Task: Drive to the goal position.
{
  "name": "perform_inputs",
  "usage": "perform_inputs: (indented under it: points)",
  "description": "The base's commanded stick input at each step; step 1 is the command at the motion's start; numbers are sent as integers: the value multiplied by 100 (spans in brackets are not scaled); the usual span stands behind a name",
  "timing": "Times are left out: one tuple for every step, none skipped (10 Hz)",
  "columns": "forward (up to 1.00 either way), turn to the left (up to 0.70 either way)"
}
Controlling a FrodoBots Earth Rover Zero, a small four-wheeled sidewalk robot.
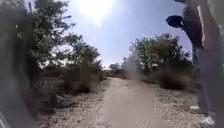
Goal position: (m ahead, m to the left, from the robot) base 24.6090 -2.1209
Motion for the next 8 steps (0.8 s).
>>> perform_inputs:
  points:
    - [45,2]
    - [45,2]
    - [45,2]
    - [45,2]
    - [45,2]
    - [45,2]
    - [45,2]
    - [45,2]
